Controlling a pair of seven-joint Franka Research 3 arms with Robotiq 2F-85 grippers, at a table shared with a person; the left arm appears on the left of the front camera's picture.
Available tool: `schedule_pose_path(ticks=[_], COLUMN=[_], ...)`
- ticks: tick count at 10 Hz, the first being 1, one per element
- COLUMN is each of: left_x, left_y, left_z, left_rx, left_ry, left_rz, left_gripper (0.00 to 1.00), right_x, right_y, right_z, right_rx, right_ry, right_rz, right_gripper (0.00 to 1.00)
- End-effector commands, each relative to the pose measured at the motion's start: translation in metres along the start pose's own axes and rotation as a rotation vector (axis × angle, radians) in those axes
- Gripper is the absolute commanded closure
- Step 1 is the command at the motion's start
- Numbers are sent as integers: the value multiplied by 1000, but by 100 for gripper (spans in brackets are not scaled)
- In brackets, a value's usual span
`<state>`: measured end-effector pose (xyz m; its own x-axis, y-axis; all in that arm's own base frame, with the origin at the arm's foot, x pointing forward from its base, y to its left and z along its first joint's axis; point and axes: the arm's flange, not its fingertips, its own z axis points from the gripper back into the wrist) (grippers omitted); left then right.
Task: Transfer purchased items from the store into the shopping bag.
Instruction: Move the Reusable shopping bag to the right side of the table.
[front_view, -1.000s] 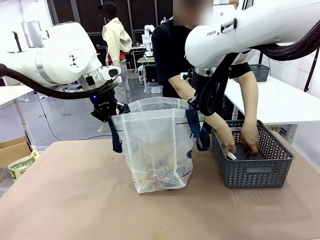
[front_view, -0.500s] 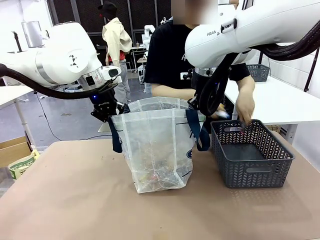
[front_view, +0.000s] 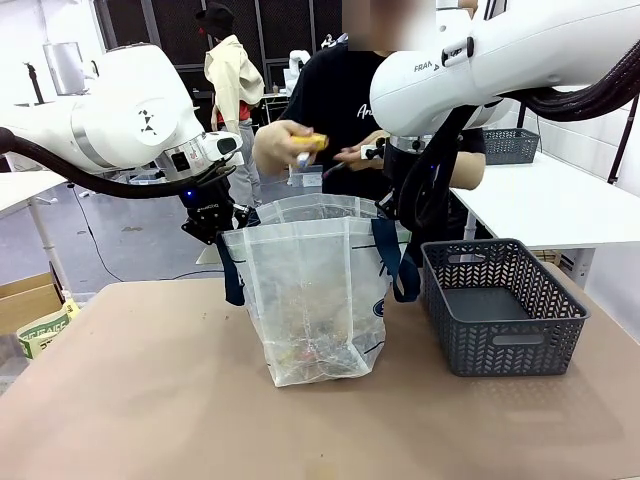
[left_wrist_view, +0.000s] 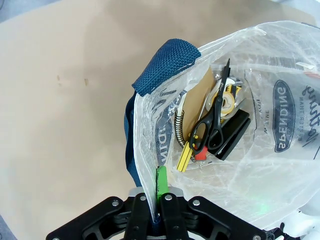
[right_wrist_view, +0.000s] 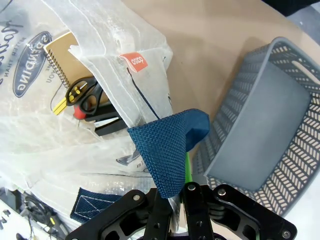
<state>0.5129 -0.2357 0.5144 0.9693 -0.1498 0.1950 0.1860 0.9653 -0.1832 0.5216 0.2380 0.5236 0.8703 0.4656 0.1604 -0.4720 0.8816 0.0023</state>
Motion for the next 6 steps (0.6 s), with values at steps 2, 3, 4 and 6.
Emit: schedule_pose_path(ticks=[2,3,4,6], left_x=[0,0,0,0], left_y=[2,2,2,2], left_z=[0,0,0,0], left_rx=[1,1,1,1], left_ry=[0,0,0,0], left_rz=[2,2,2,2], left_gripper=[100,100,100,100], right_x=[0,0,0,0], right_y=[-1,-1,-1,-1], right_z=[1,1,1,1], right_rx=[-1,-1,-1,-1], right_ry=[-1,-1,-1,-1], right_rz=[-1,-1,-1,-1], right_gripper=[100,100,100,100])
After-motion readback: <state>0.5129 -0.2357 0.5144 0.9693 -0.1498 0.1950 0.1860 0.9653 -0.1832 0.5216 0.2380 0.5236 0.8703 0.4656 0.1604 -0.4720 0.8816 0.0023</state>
